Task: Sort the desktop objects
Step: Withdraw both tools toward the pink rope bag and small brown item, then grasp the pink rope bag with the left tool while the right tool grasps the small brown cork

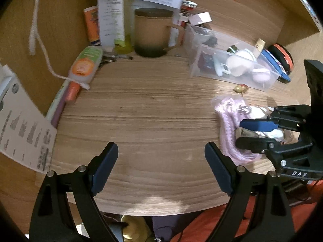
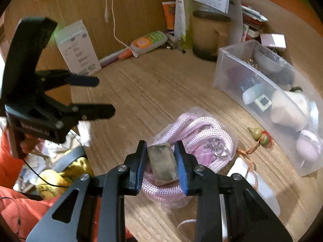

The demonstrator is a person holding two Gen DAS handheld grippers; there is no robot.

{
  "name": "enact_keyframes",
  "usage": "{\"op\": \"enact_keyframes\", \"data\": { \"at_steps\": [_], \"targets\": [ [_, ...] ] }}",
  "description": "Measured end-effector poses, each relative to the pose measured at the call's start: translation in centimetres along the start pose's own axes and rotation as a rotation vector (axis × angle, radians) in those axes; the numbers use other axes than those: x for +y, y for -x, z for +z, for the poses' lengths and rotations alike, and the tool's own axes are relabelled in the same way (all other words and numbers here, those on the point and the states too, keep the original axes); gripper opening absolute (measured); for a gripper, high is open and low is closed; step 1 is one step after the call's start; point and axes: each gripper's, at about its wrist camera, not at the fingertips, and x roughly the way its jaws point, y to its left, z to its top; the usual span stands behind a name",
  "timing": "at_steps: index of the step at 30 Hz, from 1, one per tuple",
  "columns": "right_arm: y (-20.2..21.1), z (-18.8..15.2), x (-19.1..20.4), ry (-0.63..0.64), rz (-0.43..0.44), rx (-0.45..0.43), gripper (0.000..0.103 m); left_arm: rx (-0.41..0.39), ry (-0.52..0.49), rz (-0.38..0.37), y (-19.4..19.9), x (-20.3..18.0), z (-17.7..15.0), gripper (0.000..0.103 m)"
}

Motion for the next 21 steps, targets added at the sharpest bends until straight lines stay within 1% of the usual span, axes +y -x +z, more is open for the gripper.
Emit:
{"op": "enact_keyframes", "data": {
  "at_steps": [3, 9, 12, 14, 16, 17, 18, 21],
  "targets": [
    [1.0, -0.4, -0.8, -0.027, -0.022, -0.02, 0.025, 0.017, -0.024, -0.049, -0.6, -1.6, 0.5, 0.088],
    [3.9, -1.4, -4.4, -0.127, -0.078, -0.077, 0.023, 0.053, -0.095, -0.128, -2.4, -6.0, 1.7, 0.088],
    [5.0, -1.8, -5.5, -0.151, -0.084, -0.094, 0.022, 0.073, -0.131, -0.158, -3.6, -8.1, 1.9, 0.089],
    [5.4, -2.0, -5.8, -0.153, -0.099, -0.104, 0.022, 0.09, -0.155, -0.154, -4.4, -9.0, 1.9, 0.09],
    [5.7, -2.2, -6.1, -0.154, -0.097, -0.106, 0.022, 0.08, -0.17, -0.14, -4.9, -9.4, 1.8, 0.095],
    [5.6, -2.3, -6.1, -0.157, -0.094, -0.106, 0.022, 0.073, -0.172, -0.129, -4.9, -9.2, 1.8, 0.095],
    [5.6, -2.3, -6.2, -0.156, -0.092, -0.105, 0.022, 0.072, -0.173, -0.095, -4.9, -8.8, 1.9, 0.096],
    [5.1, -2.4, -6.3, -0.15, -0.085, -0.099, 0.023, 0.079, -0.138, -0.082, -5.0, -6.9, 2.2, 0.097]
  ]
}}
